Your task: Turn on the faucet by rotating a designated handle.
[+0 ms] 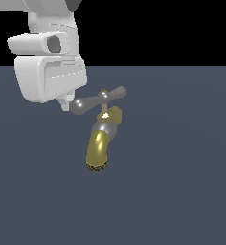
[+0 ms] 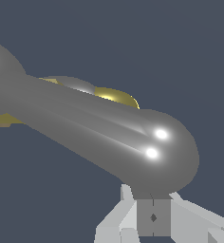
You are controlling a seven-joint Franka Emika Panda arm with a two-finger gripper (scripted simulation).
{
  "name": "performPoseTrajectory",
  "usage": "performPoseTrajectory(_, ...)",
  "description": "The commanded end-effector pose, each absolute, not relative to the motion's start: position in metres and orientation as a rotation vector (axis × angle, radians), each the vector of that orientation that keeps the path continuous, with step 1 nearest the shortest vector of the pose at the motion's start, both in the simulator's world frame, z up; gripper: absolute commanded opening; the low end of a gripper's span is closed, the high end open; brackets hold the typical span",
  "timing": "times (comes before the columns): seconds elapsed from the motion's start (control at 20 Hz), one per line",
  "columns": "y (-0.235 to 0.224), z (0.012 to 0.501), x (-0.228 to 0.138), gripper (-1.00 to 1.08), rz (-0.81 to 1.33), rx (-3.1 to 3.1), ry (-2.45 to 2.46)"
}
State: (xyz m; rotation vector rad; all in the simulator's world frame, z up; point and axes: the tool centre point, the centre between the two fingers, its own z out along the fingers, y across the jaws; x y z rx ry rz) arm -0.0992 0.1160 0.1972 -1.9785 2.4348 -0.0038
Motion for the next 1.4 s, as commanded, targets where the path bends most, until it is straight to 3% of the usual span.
performPoseTrajectory(0.0,0.107,0.197,-0.104,-1.0,-0.002,-1.965,2.451)
performPoseTrajectory(0.3,0.113,0.197,-0.11,-1.0,-0.003,-1.984,2.433)
performPoseTrajectory(1.35,0.041,0.197,-0.132,-1.0,-0.001,-1.971,2.445)
